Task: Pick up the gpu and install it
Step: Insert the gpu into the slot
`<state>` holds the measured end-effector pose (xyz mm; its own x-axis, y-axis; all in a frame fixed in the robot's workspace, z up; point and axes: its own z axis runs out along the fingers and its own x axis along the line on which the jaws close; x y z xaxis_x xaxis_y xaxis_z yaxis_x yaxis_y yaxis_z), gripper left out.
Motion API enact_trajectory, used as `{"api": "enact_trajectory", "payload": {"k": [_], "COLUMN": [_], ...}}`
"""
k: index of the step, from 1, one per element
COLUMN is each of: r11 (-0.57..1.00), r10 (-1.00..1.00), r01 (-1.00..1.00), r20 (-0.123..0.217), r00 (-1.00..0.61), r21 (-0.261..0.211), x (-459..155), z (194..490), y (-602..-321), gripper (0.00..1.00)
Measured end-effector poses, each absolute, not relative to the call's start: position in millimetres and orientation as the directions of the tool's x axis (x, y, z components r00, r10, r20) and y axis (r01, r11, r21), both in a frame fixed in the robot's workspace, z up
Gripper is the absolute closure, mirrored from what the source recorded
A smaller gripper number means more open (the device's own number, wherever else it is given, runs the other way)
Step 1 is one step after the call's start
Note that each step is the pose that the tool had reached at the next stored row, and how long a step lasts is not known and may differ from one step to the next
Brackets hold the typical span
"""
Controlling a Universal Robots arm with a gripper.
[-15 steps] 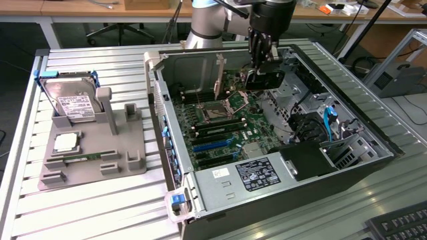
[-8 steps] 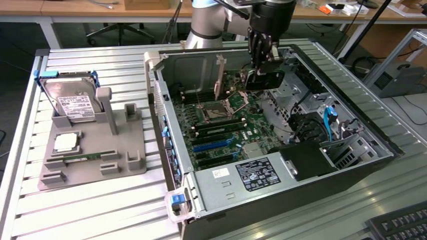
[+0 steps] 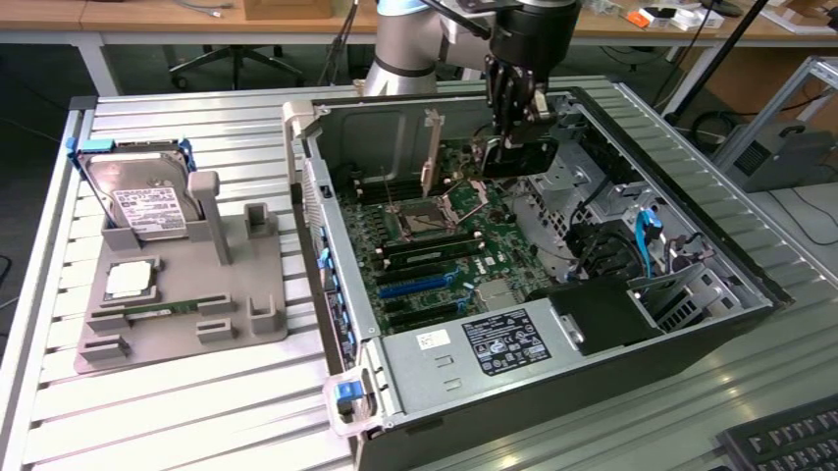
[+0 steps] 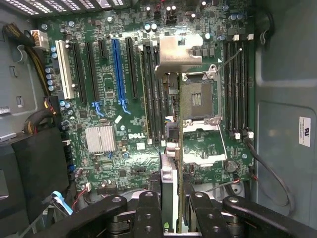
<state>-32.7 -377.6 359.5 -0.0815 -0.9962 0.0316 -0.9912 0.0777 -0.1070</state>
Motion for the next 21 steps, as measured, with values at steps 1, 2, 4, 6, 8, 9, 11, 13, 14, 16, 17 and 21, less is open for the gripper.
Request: {"api": "enact_trajectory", "payload": {"k": [1, 2, 4, 6, 8, 9, 11, 13, 14, 16, 17, 21], "r11": [0.076, 0.072, 0.065, 0.061, 0.056, 0.054, 0.050, 0.046, 0.044, 0.039, 0.035, 0.022], "r10": [-0.996, -0.997, -0.997, -0.997, -0.998, -0.998, -0.998, -0.998, -0.998, -0.998, -0.998, -0.999], "r01": [-0.991, -0.992, -0.992, -0.992, -0.993, -0.993, -0.993, -0.993, -0.993, -0.993, -0.994, -0.994], "r20": [0.032, 0.033, 0.034, 0.035, 0.036, 0.037, 0.037, 0.038, 0.039, 0.040, 0.041, 0.044], "r00": [-0.079, -0.076, -0.069, -0.065, -0.061, -0.058, -0.054, -0.050, -0.048, -0.043, -0.040, -0.027], "r21": [-0.107, -0.107, -0.107, -0.107, -0.107, -0.107, -0.107, -0.107, -0.107, -0.108, -0.108, -0.108], "x": [-32.7, -32.7, -32.7, -32.7, -32.7, -32.7, -32.7, -32.7, -32.7, -32.7, -32.7, -32.7], "z": [359.4, 359.3, 359.1, 358.9, 358.7, 358.6, 358.4, 358.3, 358.2, 357.9, 357.8, 357.3], "y": [-377.6, -377.6, -377.6, -377.6, -377.6, -377.6, -377.6, -377.6, -377.6, -377.6, -377.6, -377.6], "gripper": [0.73, 0.73, 0.73, 0.73, 0.73, 0.73, 0.73, 0.73, 0.73, 0.73, 0.73, 0.73]}}
